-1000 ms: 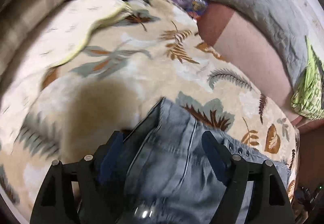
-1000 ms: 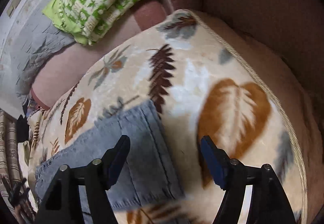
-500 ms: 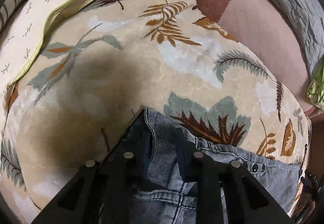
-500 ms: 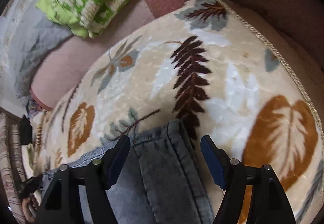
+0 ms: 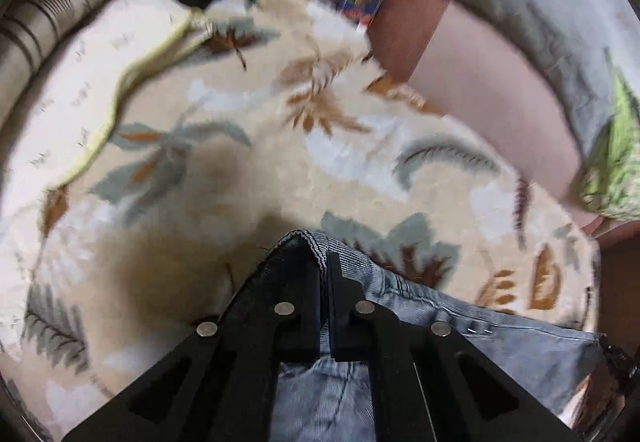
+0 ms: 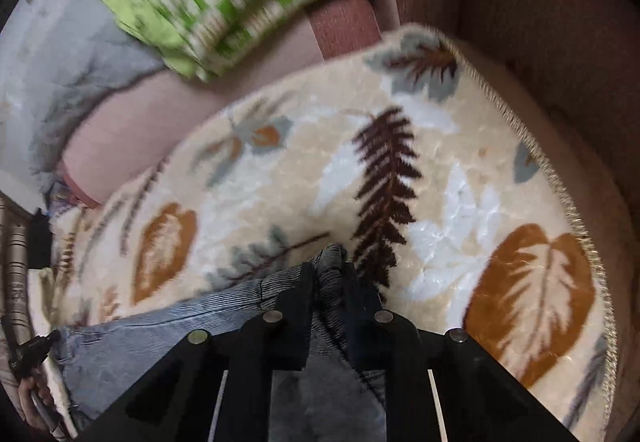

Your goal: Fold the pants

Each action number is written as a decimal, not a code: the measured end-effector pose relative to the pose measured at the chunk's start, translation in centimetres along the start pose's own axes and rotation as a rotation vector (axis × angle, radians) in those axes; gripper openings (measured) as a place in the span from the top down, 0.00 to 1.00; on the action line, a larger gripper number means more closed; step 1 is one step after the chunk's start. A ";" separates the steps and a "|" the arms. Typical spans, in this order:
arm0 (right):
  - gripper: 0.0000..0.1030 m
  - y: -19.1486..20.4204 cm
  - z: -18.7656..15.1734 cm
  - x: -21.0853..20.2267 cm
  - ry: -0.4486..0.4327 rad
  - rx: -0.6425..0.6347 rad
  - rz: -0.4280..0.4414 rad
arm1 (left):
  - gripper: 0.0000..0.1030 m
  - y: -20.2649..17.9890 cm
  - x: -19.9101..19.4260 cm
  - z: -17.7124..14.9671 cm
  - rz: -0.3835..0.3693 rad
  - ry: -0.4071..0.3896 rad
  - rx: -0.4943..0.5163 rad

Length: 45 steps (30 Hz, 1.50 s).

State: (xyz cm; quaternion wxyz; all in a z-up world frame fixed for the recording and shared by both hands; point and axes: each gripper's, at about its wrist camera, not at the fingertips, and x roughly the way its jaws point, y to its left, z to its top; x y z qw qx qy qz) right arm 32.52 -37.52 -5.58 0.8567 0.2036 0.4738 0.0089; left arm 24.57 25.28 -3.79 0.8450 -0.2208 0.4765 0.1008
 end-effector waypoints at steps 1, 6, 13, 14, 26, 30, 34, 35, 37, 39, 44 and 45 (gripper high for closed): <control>0.87 0.1 -0.1 -1.0 -0.015 -0.005 0.014 | 0.98 0.1 -1.7 -0.2 -0.019 -0.023 0.002; 0.87 0.3 -1.6 -6.4 -0.087 0.001 0.059 | 0.98 0.4 -7.6 -2.0 -0.099 -0.099 0.013; 0.87 -2.9 -9.9 -15.4 -0.189 0.019 0.140 | 0.98 6.1 -16.3 -12.0 -0.215 -0.172 0.005; 0.87 -3.6 -11.5 -16.0 -0.188 0.031 0.151 | 0.97 7.2 -16.5 -13.5 -0.216 -0.164 -0.004; 0.40 -14.5 -28.1 -17.5 -0.051 0.373 0.138 | 0.56 13.1 -16.4 -20.6 -0.001 -0.061 -0.064; 0.38 -12.5 -27.4 -17.5 -0.025 0.434 0.291 | 0.40 6.5 -17.7 -20.8 -0.063 -0.144 0.079; 0.38 -11.0 -28.1 -14.1 0.071 0.580 0.366 | 0.40 2.5 -14.7 -22.0 -0.042 -0.105 0.144; 0.38 -10.9 -28.3 -13.2 0.085 0.621 0.380 | 0.40 2.4 -13.6 -22.4 -0.026 -0.092 0.140; 0.38 -11.2 -28.5 -11.9 0.082 0.667 0.375 | 0.40 2.8 -10.8 -23.6 0.039 -0.027 0.146; 0.39 -11.7 -28.8 -10.5 0.079 0.740 0.388 | 0.36 3.8 -8.5 -24.4 0.119 0.000 0.147; 0.83 -10.2 -28.2 -13.2 0.019 0.604 0.305 | 0.41 5.0 -9.7 -23.6 0.139 -0.050 0.096; 0.83 -10.1 -28.2 -13.7 0.008 0.584 0.285 | 0.42 5.6 -9.8 -23.3 0.151 -0.050 0.074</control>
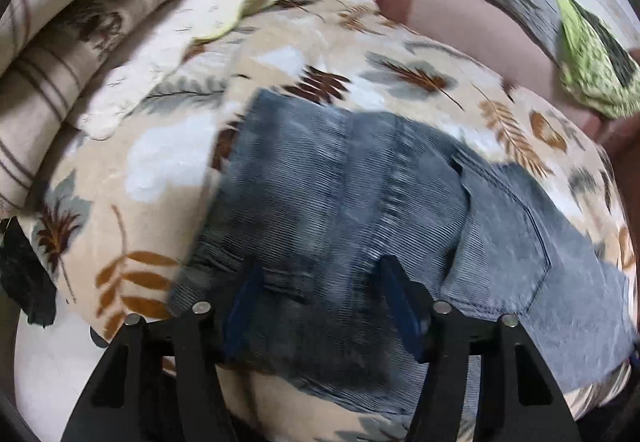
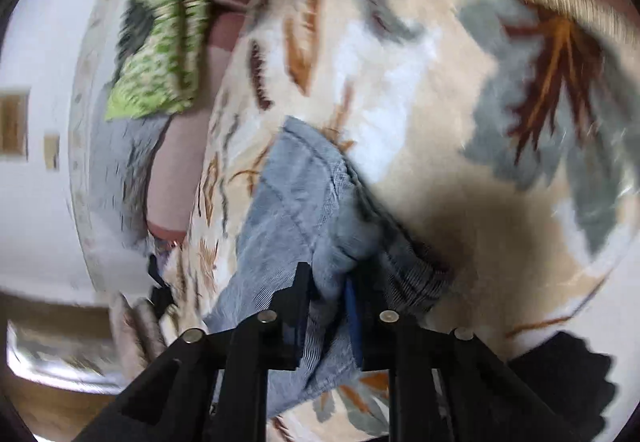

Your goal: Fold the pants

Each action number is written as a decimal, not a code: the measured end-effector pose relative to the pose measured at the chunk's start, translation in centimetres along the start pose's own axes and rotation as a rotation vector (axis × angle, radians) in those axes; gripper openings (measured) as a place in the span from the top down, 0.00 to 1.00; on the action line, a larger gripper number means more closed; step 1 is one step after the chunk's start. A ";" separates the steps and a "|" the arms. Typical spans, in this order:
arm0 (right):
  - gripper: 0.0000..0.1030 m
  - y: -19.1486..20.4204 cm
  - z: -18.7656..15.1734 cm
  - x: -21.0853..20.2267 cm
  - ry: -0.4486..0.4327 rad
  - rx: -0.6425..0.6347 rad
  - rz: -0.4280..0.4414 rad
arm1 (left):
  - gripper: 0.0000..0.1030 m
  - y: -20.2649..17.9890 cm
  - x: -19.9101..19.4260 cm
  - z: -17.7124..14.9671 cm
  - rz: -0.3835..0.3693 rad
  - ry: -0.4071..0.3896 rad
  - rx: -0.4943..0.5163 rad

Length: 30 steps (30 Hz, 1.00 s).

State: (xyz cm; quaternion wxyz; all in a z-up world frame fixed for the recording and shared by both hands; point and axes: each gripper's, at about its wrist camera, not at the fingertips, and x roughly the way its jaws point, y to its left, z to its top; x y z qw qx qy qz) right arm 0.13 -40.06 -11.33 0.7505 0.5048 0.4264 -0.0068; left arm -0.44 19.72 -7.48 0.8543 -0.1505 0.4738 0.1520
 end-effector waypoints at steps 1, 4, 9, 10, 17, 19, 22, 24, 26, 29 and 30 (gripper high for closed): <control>0.83 -0.2 -0.2 0.1 -0.005 -0.016 -0.043 | 0.42 0.6 0.2 0.1 0.010 0.007 -0.019; 0.80 -2.4 -0.4 1.9 0.086 -0.037 -0.095 | 0.42 1.2 0.1 0.1 -0.008 0.024 -0.037; 0.46 -0.4 0.0 -3.1 -0.047 -0.076 -0.116 | 0.36 -0.7 -4.5 0.2 -0.020 -0.098 0.037; 0.42 0.2 -0.1 -3.9 -0.068 -0.080 -0.092 | 0.30 -1.3 -5.3 0.2 -0.030 -0.131 0.060; 0.36 2.7 0.3 -2.2 -0.043 -0.080 0.097 | 0.20 -3.4 -0.3 -1.0 0.111 -0.016 0.167; 0.30 0.9 0.5 0.5 0.017 -0.017 0.028 | 0.19 -1.5 1.2 -1.3 0.090 0.025 0.088; 0.30 -1.4 -0.5 1.0 0.035 0.082 0.024 | 0.19 -0.4 -0.1 -1.0 0.068 0.002 0.053; 0.30 -1.0 -0.7 0.0 0.018 0.059 0.021 | 0.19 0.0 -1.4 -0.7 0.065 -0.026 0.036; 0.30 -1.3 -0.8 -0.5 0.005 0.082 0.032 | 0.19 0.9 -2.3 -0.8 0.004 -0.028 -0.037; 0.30 -1.8 -1.0 0.0 0.010 0.115 0.033 | 0.19 2.0 -3.1 -1.8 -0.045 -0.017 -0.153; 0.30 -1.9 -1.1 -0.1 0.013 0.116 0.042 | 0.19 2.6 -3.3 -2.2 -0.068 -0.008 -0.200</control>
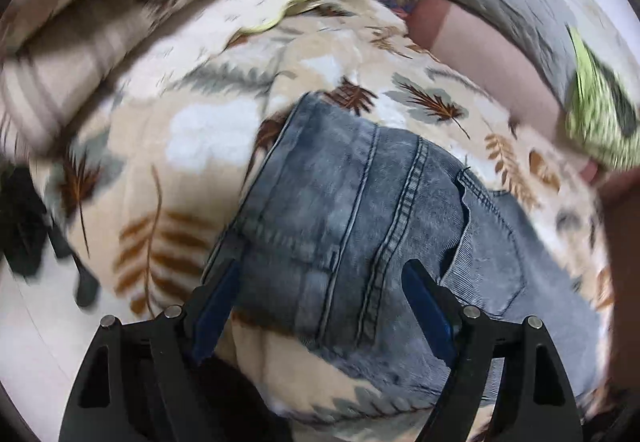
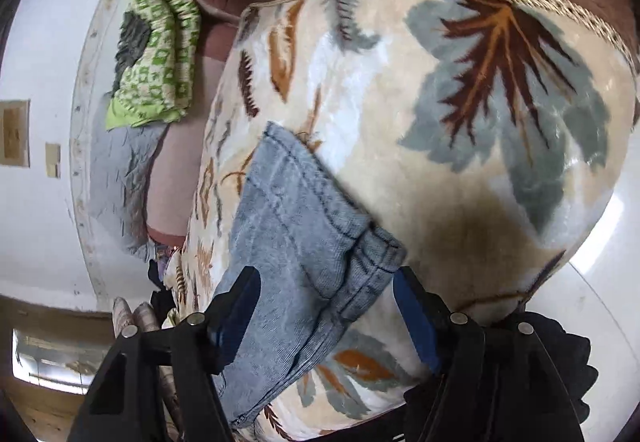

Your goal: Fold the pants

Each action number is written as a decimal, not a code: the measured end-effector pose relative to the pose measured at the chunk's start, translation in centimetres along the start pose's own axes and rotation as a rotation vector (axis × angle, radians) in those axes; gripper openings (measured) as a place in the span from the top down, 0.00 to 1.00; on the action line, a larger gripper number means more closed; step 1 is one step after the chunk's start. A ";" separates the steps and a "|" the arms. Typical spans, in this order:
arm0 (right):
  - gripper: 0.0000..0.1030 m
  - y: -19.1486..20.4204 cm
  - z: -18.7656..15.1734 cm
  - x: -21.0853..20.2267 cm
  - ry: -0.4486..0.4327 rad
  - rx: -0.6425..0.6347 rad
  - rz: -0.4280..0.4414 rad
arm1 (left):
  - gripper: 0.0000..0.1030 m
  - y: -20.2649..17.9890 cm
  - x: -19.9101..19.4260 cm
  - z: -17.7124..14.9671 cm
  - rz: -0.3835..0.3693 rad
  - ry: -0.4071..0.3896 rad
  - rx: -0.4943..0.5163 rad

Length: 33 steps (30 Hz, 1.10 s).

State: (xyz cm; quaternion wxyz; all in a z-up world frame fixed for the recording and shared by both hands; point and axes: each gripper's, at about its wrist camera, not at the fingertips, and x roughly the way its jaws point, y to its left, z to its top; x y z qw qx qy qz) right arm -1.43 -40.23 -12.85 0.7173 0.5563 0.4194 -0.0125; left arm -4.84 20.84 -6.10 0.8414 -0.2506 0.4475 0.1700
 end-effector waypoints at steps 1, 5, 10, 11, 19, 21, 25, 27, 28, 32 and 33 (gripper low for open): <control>0.30 -0.3 0.0 -0.2 0.000 -0.001 0.003 | 0.19 0.3 -0.3 -0.2 -0.014 0.001 -0.036; 0.30 -0.1 0.2 0.1 -0.006 -0.034 -0.006 | 0.19 4.2 -1.4 -0.5 -0.048 -0.001 -0.284; 0.30 -0.7 -0.1 0.8 0.005 -0.016 -0.009 | 0.30 4.6 0.4 -0.1 -0.059 0.060 -0.328; 0.30 -0.9 -0.2 0.7 0.006 -0.011 -0.007 | 0.46 4.4 0.6 0.0 -0.050 0.063 -0.322; 0.30 -1.3 -0.1 -1.0 -0.016 -0.028 -0.052 | 0.92 4.1 1.0 1.5 -0.035 0.061 -0.284; 0.30 0.1 -0.4 -2.2 -0.046 -0.080 -0.069 | 0.92 3.5 -0.6 1.4 -0.024 0.010 -0.245; 0.30 4.0 -1.1 -3.3 -0.091 -0.231 -0.029 | 0.92 3.0 -0.4 1.3 0.020 -0.013 -0.211; 0.26 4.8 -0.8 -1.3 -0.049 -0.286 0.003 | 0.91 4.1 1.5 0.9 0.038 0.049 -0.258; 0.24 4.4 -0.6 -0.1 -0.018 -0.285 -0.014 | 0.89 4.4 1.8 0.9 0.037 0.061 -0.267; 0.27 1.8 0.0 2.1 0.055 -0.200 -0.083 | 0.82 5.3 -0.4 1.6 0.048 0.006 -0.298; 0.27 2.1 -0.2 1.6 0.062 -0.210 -0.099 | 0.81 5.3 -1.4 2.0 0.064 -0.032 -0.295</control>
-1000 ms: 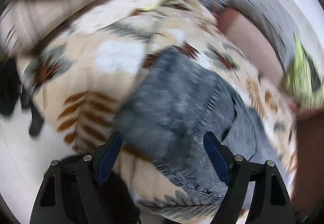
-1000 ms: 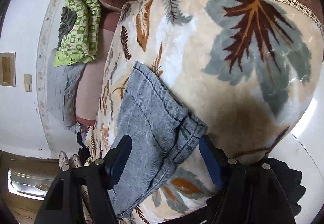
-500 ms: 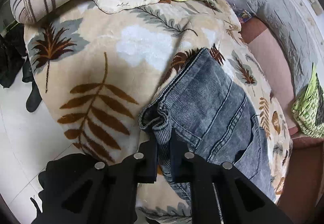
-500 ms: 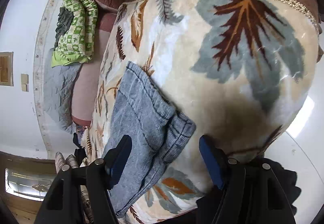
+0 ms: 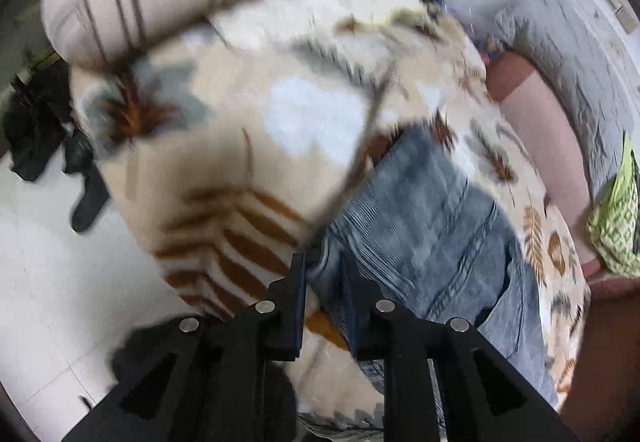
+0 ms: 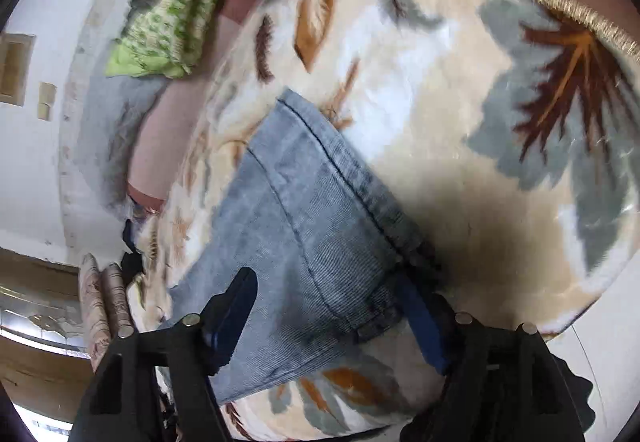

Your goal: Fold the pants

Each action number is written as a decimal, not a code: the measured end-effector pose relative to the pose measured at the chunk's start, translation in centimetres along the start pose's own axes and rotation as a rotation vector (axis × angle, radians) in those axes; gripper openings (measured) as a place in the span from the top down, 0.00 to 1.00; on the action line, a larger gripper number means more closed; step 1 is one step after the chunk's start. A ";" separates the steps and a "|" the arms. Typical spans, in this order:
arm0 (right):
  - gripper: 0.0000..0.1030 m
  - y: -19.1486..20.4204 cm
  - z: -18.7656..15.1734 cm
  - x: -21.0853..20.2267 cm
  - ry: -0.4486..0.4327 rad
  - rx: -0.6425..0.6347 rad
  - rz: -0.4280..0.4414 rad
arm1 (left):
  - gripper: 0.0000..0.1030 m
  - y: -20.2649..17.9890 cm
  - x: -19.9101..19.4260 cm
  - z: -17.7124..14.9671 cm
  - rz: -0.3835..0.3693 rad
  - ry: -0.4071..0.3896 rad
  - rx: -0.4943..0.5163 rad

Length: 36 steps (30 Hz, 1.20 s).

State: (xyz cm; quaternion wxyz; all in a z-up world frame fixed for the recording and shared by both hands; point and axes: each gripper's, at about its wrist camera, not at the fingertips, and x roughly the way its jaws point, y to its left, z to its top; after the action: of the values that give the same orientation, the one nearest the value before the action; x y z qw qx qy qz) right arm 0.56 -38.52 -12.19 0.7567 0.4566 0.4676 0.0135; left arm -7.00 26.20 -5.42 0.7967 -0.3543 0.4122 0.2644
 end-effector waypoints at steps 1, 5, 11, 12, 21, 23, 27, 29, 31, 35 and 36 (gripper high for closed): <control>0.27 0.2 -0.1 -0.4 -0.002 0.001 -0.004 | 0.76 -0.2 -0.7 0.2 0.007 -0.030 0.006; 0.26 1.4 -0.7 -1.7 -0.045 -0.084 0.029 | 0.42 -3.8 -3.1 0.5 -0.059 -0.127 0.123; 0.24 1.3 -0.7 -1.6 -0.017 -0.078 -0.138 | 0.34 -10.2 0.1 -2.2 -0.093 -0.079 0.381; 0.24 2.7 -0.7 -2.8 -0.073 -0.121 -0.149 | 0.34 -10.5 1.9 -2.7 -0.043 -0.047 0.405; 0.25 24.5 -2.8 7.8 0.132 -0.716 0.083 | 0.37 -9.1 4.7 -3.7 0.024 -0.017 0.453; 0.27 28.9 -4.5 13.4 0.257 -0.797 0.079 | 0.37 -9.2 4.7 -3.7 0.020 -0.023 0.458; 0.32 34.1 -8.4 22.3 0.436 -0.996 0.020 | 0.37 -8.8 4.8 -4.0 -0.001 -0.021 0.459; 0.37 34.8 -9.4 25.5 0.487 -1.024 -0.025 | 0.37 -8.8 5.0 -3.8 -0.010 -0.024 0.462; 0.50 34.9 -10.0 28.3 0.558 -1.048 -0.054 | 0.37 -8.9 5.1 -4.0 -0.011 -0.036 0.474; 0.87 35.7 -12.4 28.6 0.527 -1.186 -0.126 | 0.37 -8.6 5.0 -4.1 -0.024 -0.047 0.481; 0.89 35.9 -12.3 28.1 0.475 -1.189 -0.136 | 0.37 -8.6 5.0 -4.1 -0.023 -0.054 0.487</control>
State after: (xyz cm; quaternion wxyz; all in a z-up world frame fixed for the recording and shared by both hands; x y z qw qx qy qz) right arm 22.10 3.26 -8.25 0.7557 -0.0868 0.5630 0.3232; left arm -0.20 18.34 -8.34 0.8722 -0.1492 0.4384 0.1573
